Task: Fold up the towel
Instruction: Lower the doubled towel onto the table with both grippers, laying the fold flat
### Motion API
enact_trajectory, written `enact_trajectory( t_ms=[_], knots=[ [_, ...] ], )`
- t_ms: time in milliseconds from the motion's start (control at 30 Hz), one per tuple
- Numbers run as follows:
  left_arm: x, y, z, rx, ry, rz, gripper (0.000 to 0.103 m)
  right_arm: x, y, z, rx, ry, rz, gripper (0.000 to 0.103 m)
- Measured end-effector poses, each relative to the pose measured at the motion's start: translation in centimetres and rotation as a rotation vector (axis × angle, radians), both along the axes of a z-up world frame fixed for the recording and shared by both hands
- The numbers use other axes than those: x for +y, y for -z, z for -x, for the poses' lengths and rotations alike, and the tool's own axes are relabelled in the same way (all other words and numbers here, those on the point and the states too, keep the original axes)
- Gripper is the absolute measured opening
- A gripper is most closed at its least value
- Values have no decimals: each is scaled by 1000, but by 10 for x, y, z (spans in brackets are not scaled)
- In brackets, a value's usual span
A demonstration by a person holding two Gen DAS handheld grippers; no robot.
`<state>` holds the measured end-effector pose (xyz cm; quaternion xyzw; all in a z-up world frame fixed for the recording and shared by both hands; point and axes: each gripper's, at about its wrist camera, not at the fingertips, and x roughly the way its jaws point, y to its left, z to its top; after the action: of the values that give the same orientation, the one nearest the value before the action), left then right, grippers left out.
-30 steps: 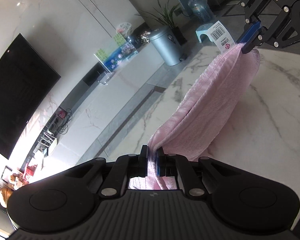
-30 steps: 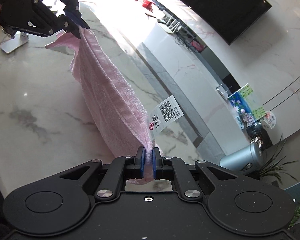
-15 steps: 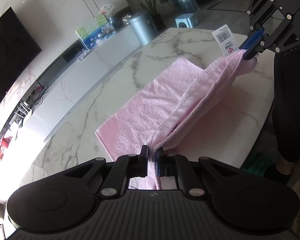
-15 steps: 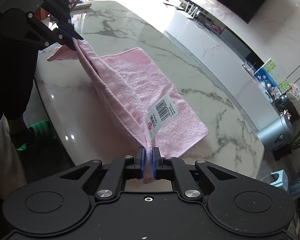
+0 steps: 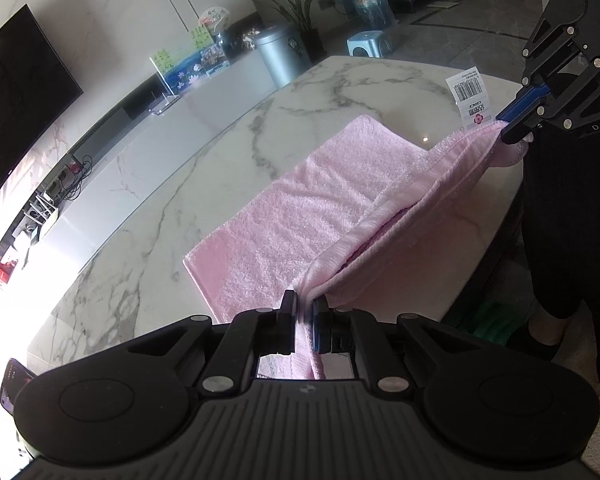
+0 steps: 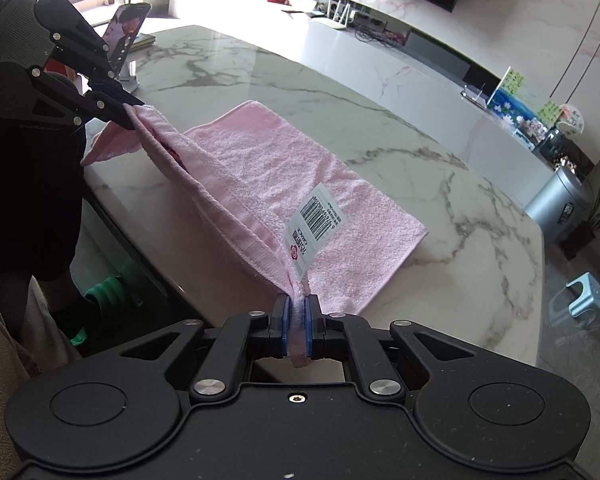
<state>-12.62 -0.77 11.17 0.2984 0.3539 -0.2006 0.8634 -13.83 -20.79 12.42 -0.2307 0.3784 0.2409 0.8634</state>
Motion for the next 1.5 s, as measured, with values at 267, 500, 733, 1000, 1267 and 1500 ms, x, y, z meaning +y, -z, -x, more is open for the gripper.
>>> enact_trajectory(
  t_ms=[267,500,733,1000,1267,1500],
  knots=[
    [4,-3,-16,-10,-2,3,7,2,-6,-18,-34,16,-7,6],
    [8,-9,-40,-16,11,-4,7,6,-8,-41,-44,-4,25,6],
    [11,-15,-70,-15,40,-18,7,9,-14,-74,-45,-30,59,6],
    [11,-12,-118,-1,68,-45,7,10,-10,-122,-18,-57,100,6],
    [17,11,-169,54,62,-53,7,10,10,-179,44,-45,102,6],
    [25,41,-202,117,44,-31,7,12,42,-211,118,-30,113,6]
  ],
)
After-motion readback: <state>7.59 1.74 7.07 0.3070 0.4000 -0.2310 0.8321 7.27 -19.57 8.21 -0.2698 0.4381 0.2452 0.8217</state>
